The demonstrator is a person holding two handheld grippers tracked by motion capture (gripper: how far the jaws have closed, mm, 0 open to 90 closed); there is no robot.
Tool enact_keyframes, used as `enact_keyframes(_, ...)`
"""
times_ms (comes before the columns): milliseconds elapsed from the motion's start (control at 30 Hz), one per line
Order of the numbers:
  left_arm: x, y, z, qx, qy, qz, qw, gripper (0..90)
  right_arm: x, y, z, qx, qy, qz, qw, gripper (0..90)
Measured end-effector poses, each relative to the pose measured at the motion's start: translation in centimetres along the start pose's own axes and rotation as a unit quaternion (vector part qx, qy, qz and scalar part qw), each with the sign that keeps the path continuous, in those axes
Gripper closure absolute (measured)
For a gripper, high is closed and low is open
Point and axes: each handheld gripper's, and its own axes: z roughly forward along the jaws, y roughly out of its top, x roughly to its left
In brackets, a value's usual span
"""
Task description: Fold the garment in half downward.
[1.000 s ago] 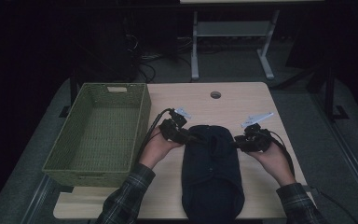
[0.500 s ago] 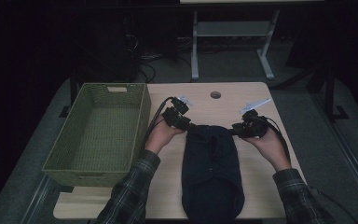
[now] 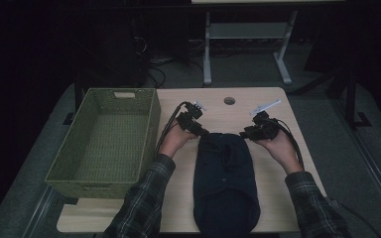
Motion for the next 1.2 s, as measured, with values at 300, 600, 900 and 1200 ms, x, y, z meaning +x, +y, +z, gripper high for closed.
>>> enact_keyframes(300, 0.2, -0.5, 1.7, 0.030, 0.006, 0.000, 0.9995, 50.6, -1.0, -0.1, 1.2, 0.007, -0.001, 0.011, 0.9999, 63.5)
enact_keyframes(600, 0.2, -1.2, 2.4, 0.032, -0.003, -0.002, 0.9995, 50.8, -1.5, -1.1, 3.1, 0.030, 0.011, 0.019, 0.9993, 62.2)
enact_keyframes(900, 0.2, -1.4, 2.5, 0.027, -0.031, -0.006, 0.9991, 65.7, -2.1, -1.9, 4.1, 0.038, 0.059, 0.047, 0.9964, 69.1)
enact_keyframes(1200, -0.1, -1.2, 2.5, 0.037, -0.036, -0.010, 0.9986, 78.0, -1.3, -1.7, 4.0, 0.040, 0.053, 0.016, 0.9977, 82.0)
